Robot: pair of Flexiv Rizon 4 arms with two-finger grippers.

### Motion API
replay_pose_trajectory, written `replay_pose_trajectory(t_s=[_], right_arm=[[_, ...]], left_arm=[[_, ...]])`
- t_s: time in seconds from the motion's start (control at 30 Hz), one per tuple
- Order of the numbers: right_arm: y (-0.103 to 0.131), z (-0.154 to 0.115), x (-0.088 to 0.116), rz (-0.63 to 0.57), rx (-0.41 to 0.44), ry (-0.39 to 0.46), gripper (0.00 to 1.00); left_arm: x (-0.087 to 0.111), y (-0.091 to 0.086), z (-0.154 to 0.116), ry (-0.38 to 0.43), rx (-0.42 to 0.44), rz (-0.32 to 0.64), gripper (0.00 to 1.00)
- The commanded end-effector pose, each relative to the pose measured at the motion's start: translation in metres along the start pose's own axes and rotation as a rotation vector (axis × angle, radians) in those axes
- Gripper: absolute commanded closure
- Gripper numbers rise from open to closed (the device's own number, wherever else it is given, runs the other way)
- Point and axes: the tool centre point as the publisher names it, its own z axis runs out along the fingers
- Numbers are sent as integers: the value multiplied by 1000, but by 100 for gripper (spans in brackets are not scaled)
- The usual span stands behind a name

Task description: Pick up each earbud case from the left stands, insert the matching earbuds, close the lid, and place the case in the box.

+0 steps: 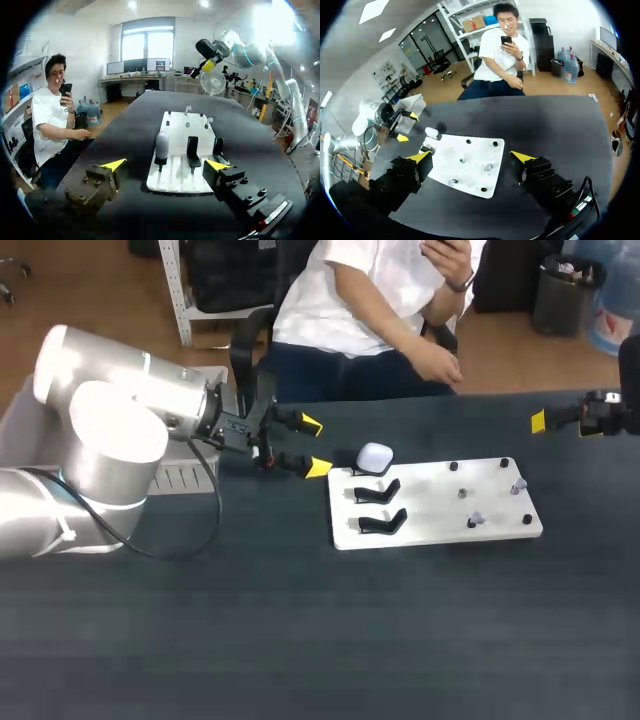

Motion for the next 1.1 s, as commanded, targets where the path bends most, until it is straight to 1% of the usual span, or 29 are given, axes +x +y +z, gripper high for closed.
replay_pose_trajectory(t_s=[0.03, 0.07, 0.17, 0.3, 0.47, 0.97, 1.1], right_arm=[[0, 0, 0, -1, 1, 0, 0], [0, 0, 0, -1, 1, 0, 0], [0, 0, 0, -1, 1, 0, 0], [0, 0, 0, -1, 1, 0, 0], [0, 0, 0, -1, 1, 0, 0], [0, 0, 0, -1, 1, 0, 0], [0, 0, 0, -1, 1, 0, 0]], left_arm=[[-1, 4, 20, -12, -26, -11, 0], [-2, 5, 23, -7, -37, -5, 0], [-4, 7, 33, -10, -24, -6, 0], [-4, 12, 44, -5, -36, -20, 0], [-2, 16, 59, -6, -27, -35, 0], [-8, 12, 80, -12, 10, -19, 0], [-6, 12, 85, -12, 21, -19, 5]])
